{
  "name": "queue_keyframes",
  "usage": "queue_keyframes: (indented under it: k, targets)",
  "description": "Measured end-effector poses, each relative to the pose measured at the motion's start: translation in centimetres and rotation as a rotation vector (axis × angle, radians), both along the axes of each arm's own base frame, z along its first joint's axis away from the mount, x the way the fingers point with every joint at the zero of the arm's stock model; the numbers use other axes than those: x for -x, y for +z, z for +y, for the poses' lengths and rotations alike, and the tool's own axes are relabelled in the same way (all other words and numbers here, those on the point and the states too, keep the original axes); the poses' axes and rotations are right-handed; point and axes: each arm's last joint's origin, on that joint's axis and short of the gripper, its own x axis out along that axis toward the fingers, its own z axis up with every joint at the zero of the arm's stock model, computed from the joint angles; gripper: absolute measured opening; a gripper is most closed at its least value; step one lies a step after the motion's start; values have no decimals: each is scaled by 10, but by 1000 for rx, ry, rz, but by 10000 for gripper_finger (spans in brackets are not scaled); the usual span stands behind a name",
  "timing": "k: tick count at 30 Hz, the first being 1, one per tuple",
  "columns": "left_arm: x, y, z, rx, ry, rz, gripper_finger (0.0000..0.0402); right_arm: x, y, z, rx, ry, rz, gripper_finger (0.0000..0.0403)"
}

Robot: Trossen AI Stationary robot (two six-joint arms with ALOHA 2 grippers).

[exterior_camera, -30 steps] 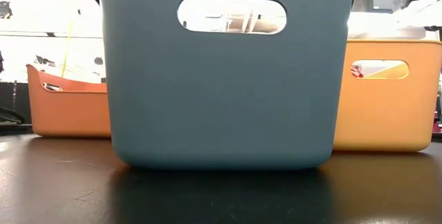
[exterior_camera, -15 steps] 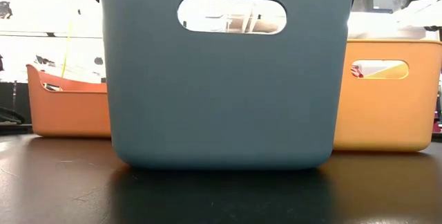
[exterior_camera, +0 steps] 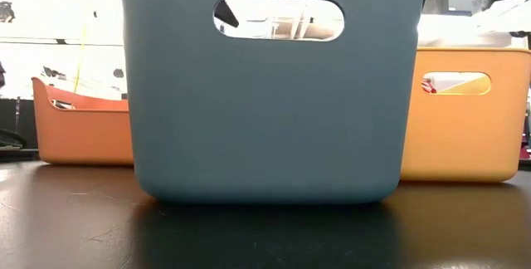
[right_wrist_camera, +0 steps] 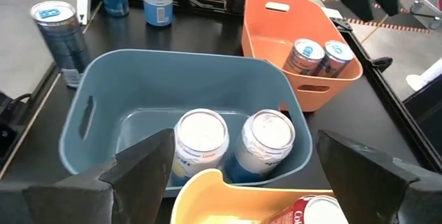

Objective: Sort soda cans
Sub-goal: Put the top blue-white soda can into the blue bin

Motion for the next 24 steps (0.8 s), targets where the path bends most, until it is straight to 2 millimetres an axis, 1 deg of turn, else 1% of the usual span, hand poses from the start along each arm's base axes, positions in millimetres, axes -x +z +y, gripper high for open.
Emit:
queue_keyframes:
  k: [6, 9, 12, 17, 24]
  targets:
    - [-25, 19, 28, -7, -67, 45, 319, -2, 0, -4, 4, -18, 4, 368]
    - [-39, 28, 46, -17, -58, 67, 319, -1, -1, -3, 6, -14, 8, 368]
    - [-54, 29, 68, -11, -40, 112, 319, -1, -1, -3, 11, -10, 8, 368]
    - [-84, 17, 106, 64, -45, 185, 319, -1, -1, -3, 13, -10, 12, 368]
    - [-116, 1, 149, 103, -41, 195, 319, -1, -2, -3, 18, -9, 18, 368]
